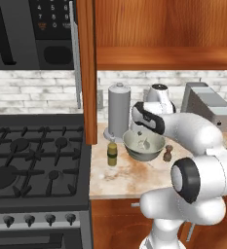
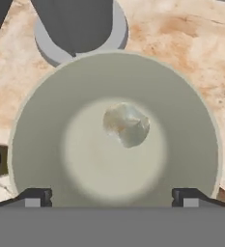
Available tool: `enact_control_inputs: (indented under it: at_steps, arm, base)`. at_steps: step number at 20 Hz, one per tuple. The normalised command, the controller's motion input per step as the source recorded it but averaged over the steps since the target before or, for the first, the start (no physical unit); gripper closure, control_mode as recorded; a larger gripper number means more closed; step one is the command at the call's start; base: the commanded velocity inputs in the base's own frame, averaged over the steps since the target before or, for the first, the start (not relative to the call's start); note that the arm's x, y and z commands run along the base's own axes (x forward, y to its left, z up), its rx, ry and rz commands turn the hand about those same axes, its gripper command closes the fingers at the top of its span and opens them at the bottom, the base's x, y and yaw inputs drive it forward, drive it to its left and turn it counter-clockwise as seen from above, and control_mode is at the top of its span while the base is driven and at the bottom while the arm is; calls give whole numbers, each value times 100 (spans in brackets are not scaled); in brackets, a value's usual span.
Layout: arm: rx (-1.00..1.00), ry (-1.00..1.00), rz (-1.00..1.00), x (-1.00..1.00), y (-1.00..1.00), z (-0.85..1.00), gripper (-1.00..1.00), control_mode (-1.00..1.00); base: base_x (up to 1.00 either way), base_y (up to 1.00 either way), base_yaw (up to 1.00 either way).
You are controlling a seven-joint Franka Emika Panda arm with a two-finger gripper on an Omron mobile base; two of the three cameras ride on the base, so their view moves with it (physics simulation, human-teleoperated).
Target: Retrieve the bottle and the shaker from the cabinet and place them next to the mixing bowl on the counter. Then add garlic from the fridge to the mixing bowl.
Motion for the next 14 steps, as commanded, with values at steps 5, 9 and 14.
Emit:
enact_control_inputs:
  at_steps: [5, 9, 14]
  arm:
    - [0, -5, -2, -100, -7, 45, -100, -100]
    - [0, -5, -1, -100, -2, 56, -100, -100]
    - [0, -6, 0, -100, -1, 62, -100, -100]
  base:
    - [0, 0, 0]
    - [0, 0, 0]
    - [0, 0, 0]
